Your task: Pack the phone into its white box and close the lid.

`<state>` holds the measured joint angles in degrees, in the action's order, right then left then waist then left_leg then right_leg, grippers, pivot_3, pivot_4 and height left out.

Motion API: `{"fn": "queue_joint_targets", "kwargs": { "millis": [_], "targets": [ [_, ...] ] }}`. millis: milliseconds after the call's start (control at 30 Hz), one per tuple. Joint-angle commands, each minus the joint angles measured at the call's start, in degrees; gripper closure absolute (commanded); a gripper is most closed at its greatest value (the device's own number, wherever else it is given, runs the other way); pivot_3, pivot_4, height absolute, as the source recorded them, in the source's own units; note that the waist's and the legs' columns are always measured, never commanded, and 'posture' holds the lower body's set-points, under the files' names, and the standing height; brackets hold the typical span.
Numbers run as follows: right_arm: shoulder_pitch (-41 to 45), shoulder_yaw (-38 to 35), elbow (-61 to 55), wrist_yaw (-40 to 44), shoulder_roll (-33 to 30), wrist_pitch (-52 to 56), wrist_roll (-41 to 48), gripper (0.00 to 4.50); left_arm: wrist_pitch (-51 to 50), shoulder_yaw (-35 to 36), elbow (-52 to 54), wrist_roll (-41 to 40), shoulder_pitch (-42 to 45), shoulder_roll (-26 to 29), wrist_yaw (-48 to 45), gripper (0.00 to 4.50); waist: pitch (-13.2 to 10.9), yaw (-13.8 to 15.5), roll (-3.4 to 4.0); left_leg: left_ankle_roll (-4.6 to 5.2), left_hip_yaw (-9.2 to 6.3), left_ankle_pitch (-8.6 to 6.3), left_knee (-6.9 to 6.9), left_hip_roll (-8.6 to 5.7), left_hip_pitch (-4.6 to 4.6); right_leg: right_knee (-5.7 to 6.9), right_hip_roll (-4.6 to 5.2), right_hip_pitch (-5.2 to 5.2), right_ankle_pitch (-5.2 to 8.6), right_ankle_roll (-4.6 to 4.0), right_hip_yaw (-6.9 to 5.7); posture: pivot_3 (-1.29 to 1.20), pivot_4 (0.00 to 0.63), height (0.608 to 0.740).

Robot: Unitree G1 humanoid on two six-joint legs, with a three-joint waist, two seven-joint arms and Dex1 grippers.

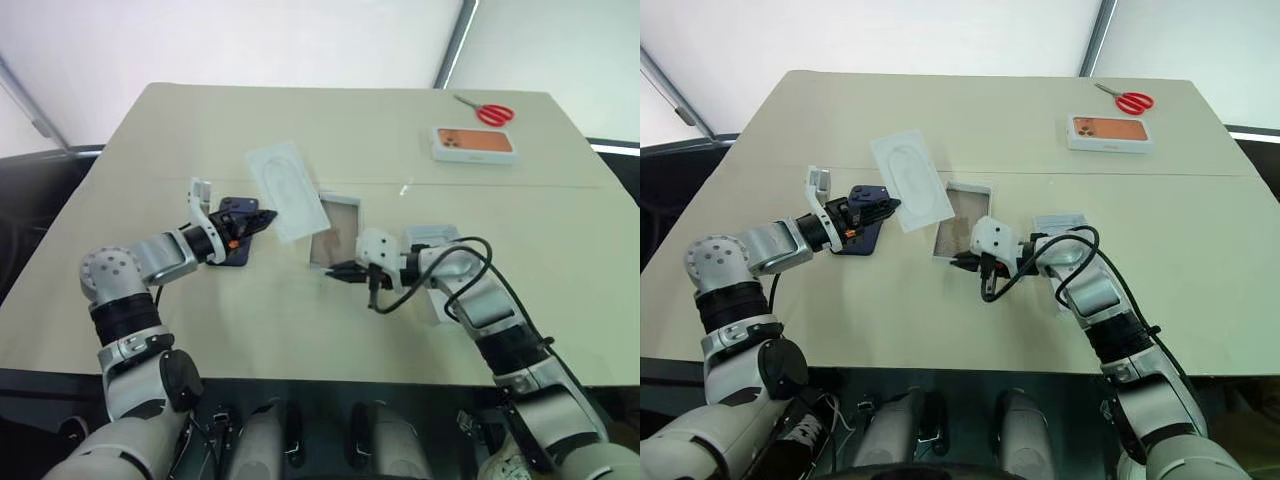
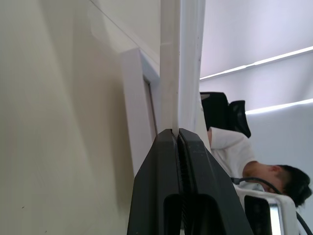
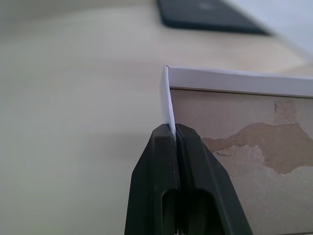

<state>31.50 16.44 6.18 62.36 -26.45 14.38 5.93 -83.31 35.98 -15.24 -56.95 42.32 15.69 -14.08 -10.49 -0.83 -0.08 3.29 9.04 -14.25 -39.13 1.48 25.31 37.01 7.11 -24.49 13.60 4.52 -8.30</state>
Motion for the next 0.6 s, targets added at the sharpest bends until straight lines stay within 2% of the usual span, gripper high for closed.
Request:
{"fn": "queue_joint_targets", "kwargs": {
  "millis": [33,133,200,333,467,600],
  "targets": [
    [2.22,-1.90,-2.31,-1.60,1.08,2.93,1.92,3.01,0.89,-2.14,2.22,-0.69,0.26,0.60,-1.69,4.50,0.00,-0.03,0.00,0.00,0.00,0.00,0.00,0.01,-0.01,0.01,-0.01,0.00,0.00,0.00,0.00,0.00,0.150,0.738],
    [2.38,-0.66,-2.54,-1.83,-0.18,1.14,-0.05,1.44,1.96,-3.61,2.85,-0.26,-0.52,0.56,-2.21,4.50,0.00,-0.04,0.00,-0.01,0.00,0.01,0.00,0.02,-0.01,0.01,-0.02,-0.01,0.00,0.00,0.00,0.00,0.150,0.738],
    [2.43,-2.27,-3.25,-1.38,-0.90,3.00,1.74,0.47,1.80,-4.29,3.10,-0.67,-0.73,0.74,-2.69,4.50,0.00,0.06,0.00,-0.01,0.00,0.00,0.00,0.01,-0.01,0.00,-0.02,-0.01,0.00,0.00,0.01,0.00,0.150,0.738],
    [0.49,-5.56,-4.81,1.12,-5.81,3.94,4.01,0.47,1.74,-5.81,3.65,-0.68,-0.92,1.74,-3.87,4.50,-0.01,0.35,-0.01,-0.01,-0.01,0.00,0.00,-0.01,0.01,-0.01,0.01,-0.01,0.00,0.00,0.00,0.00,0.150,0.738],
    [-1.68,-12.36,-5.33,2.47,-9.53,6.78,10.13,0.47,2.41,-7.79,4.21,-0.38,-1.91,1.51,-4.85,4.50,-0.01,0.21,-0.01,-0.01,-0.01,0.00,0.01,-0.01,0.02,-0.04,0.02,-0.01,0.00,0.00,0.00,0.00,0.150,0.738],
    [-2.12,-19.20,-1.17,-0.31,-7.55,4.26,14.24,0.47,1.79,-7.54,0.24,-1.46,-0.35,-0.30,-5.84,4.50,0.01,0.18,-0.04,-0.01,-0.01,0.00,0.01,0.01,0.00,-0.02,0.00,-0.01,0.00,-0.01,0.00,0.00,0.150,0.738]
  ]
}}
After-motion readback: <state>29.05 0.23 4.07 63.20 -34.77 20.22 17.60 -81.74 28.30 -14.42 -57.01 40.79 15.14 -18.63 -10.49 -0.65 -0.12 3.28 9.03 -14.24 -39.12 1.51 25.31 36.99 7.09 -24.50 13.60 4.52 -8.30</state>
